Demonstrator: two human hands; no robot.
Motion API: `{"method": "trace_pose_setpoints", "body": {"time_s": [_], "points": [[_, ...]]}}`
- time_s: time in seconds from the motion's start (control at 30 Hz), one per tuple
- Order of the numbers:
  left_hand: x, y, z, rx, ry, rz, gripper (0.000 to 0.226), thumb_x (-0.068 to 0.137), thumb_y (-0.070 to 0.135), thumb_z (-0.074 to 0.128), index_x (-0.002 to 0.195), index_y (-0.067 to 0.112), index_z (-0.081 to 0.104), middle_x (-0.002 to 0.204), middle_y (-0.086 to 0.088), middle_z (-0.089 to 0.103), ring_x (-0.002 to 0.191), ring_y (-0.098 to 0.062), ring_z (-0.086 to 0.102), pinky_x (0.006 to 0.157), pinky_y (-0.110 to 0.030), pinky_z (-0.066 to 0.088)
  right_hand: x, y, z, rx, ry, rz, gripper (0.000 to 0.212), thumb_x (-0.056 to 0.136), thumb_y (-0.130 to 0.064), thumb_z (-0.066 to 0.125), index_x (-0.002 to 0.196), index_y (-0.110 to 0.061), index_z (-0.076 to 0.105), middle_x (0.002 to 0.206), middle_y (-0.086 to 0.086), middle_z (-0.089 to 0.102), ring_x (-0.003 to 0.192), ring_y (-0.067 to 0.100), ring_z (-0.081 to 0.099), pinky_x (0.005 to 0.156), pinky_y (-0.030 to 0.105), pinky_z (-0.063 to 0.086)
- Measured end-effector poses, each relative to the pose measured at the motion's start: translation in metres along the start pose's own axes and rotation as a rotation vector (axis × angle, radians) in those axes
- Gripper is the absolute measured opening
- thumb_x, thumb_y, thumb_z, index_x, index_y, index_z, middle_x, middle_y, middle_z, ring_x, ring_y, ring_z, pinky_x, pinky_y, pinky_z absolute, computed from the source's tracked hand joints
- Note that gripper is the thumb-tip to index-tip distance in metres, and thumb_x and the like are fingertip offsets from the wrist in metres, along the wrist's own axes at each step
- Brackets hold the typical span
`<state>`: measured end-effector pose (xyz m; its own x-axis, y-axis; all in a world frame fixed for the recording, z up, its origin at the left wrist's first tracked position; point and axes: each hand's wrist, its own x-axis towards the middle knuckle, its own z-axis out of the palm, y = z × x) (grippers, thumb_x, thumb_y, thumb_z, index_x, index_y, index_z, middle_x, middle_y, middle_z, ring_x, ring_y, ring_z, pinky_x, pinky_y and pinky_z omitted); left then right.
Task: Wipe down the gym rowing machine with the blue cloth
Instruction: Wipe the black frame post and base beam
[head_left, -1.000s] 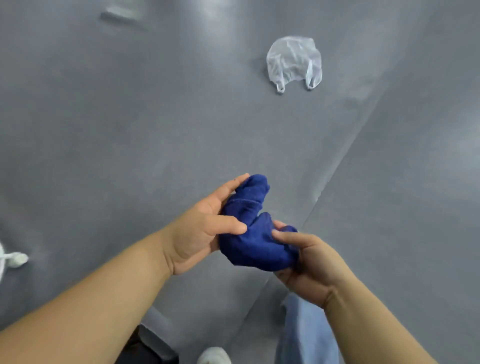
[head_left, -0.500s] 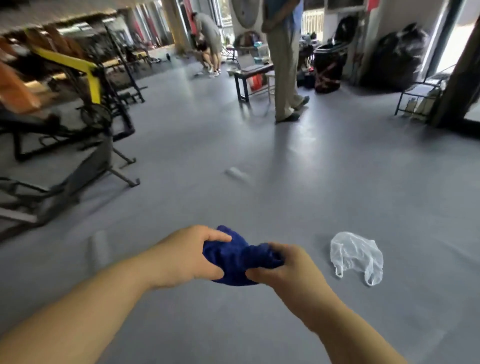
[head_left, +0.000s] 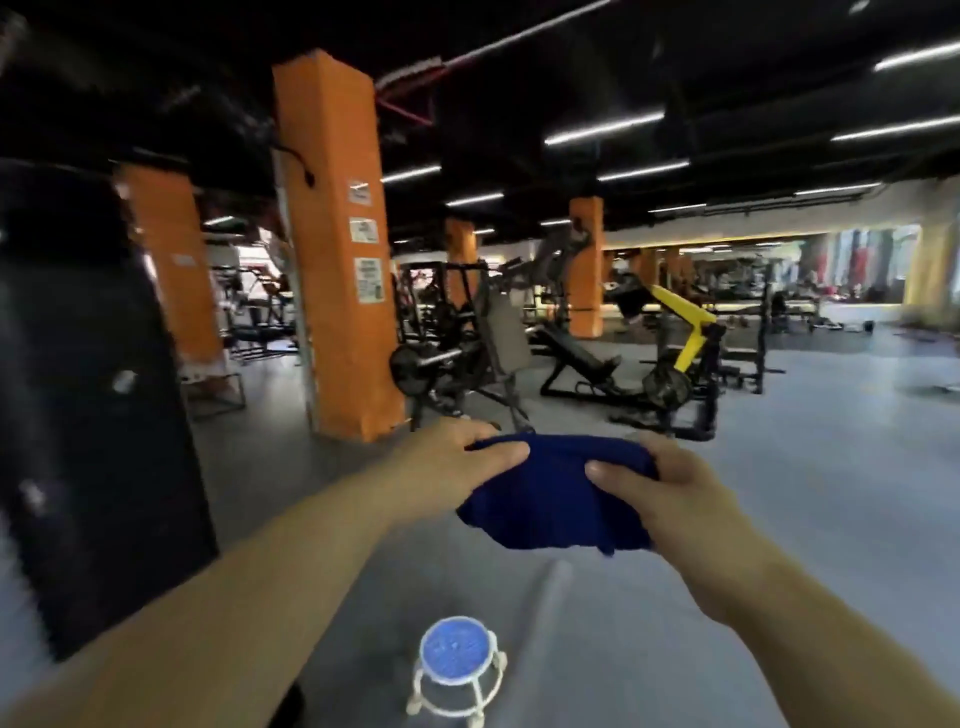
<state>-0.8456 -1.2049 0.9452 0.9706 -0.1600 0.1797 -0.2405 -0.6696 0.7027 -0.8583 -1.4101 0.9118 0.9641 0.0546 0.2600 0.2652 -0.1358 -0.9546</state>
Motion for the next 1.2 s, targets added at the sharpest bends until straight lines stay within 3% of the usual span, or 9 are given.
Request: {"method": "trace_pose_setpoints", "body": {"time_s": [0.13,0.27,0.4,0.67,0.8,0.9,1.0,1.07,1.2], "points": [[-0.050,-0.007,-0.054,-0.157,0.142,-0.132,0.027,0.073,0.042,0.082,0.089,0.025,0.067,0.093,0.004,0.074,0.092,-0.018,0.070,0.089,-0.041,0.056,0.024,-0.045,0.057,0.227,-0.233,0.023,0.017,0.090,-0.016,0.067,0.108,-0.017,0.069,0.093,0.006,0.077,0.086,0.027,0.074,0.083,0.048,0.058],[-0.102,-0.014,-0.112,-0.260,0.336,-0.230,0.015,0.082,0.020,0.078,0.089,0.018,0.065,0.092,0.001,0.075,0.091,-0.017,0.070,0.082,-0.032,0.056,0.036,-0.087,0.121,0.352,-0.453,0.027,0.020,0.088,-0.013,0.070,0.107,-0.017,0.070,0.094,0.007,0.077,0.086,0.026,0.074,0.083,0.045,0.057],[-0.148,-0.032,-0.178,-0.191,0.384,-0.320,0.014,0.090,0.020,0.069,0.103,0.016,0.071,0.098,0.000,0.076,0.095,-0.015,0.071,0.087,-0.030,0.056,0.043,-0.112,0.188,0.399,-0.614,0.016,0.025,0.086,-0.011,0.073,0.109,-0.014,0.066,0.094,0.006,0.077,0.078,0.021,0.074,0.058,0.032,0.056],[-0.119,-0.072,-0.307,0.302,0.992,-0.155,0.007,0.090,0.023,0.067,0.089,0.030,0.067,0.089,0.010,0.068,0.088,-0.012,0.064,0.075,-0.030,0.051,0.082,-0.161,0.322,0.403,-0.556,-0.194,0.027,0.084,-0.013,0.076,0.107,-0.021,0.063,0.098,0.000,0.074,0.086,0.018,0.073,0.073,0.035,0.060],[-0.074,-0.089,-0.350,0.546,1.257,-0.101,0.013,0.092,0.022,0.063,0.101,0.029,0.070,0.111,0.006,0.057,0.101,-0.016,0.055,0.083,-0.029,0.043,0.116,-0.195,0.365,0.258,-0.413,-0.414,0.014,0.084,-0.021,0.076,0.088,-0.027,0.064,0.092,-0.004,0.070,0.085,0.012,0.067,0.080,0.037,0.059],[-0.053,-0.100,-0.344,0.446,1.327,-0.087,0.029,0.099,0.024,0.050,0.123,0.020,0.064,0.126,-0.003,0.056,0.113,-0.024,0.055,0.093,-0.037,0.047,0.139,-0.200,0.379,0.127,-0.330,-0.528,0.015,0.080,-0.030,0.079,0.081,-0.026,0.064,0.083,-0.005,0.069,0.080,0.013,0.066,0.075,0.038,0.058],[-0.040,-0.104,-0.311,0.600,1.247,-0.210,0.056,0.100,0.047,0.036,0.149,0.020,0.038,0.156,-0.007,0.031,0.141,-0.028,0.028,0.117,-0.040,0.025,0.153,-0.193,0.375,0.069,-0.412,-0.660,0.020,0.077,-0.035,0.080,0.079,-0.021,0.066,0.079,-0.004,0.066,0.072,0.013,0.064,0.063,0.029,0.052],[-0.026,-0.099,-0.308,0.684,1.172,-0.380,0.067,0.098,0.059,0.030,0.155,0.025,0.022,0.165,-0.007,0.006,0.149,-0.026,0.009,0.120,-0.040,0.009,0.170,-0.194,0.364,0.054,-0.489,-0.739,0.021,0.073,-0.038,0.081,0.082,-0.024,0.069,0.087,-0.009,0.063,0.077,0.008,0.060,0.064,0.023,0.049],[-0.003,-0.088,-0.356,0.624,1.081,-0.598,0.067,0.093,0.068,0.030,0.153,0.040,0.022,0.165,0.002,0.003,0.149,-0.037,0.005,0.121,-0.049,0.011,0.216,-0.214,0.355,0.226,-0.644,-0.665,0.013,0.092,-0.038,0.064,0.102,-0.033,0.070,0.101,-0.020,0.066,0.095,-0.006,0.057,0.071,0.013,0.038]]}}
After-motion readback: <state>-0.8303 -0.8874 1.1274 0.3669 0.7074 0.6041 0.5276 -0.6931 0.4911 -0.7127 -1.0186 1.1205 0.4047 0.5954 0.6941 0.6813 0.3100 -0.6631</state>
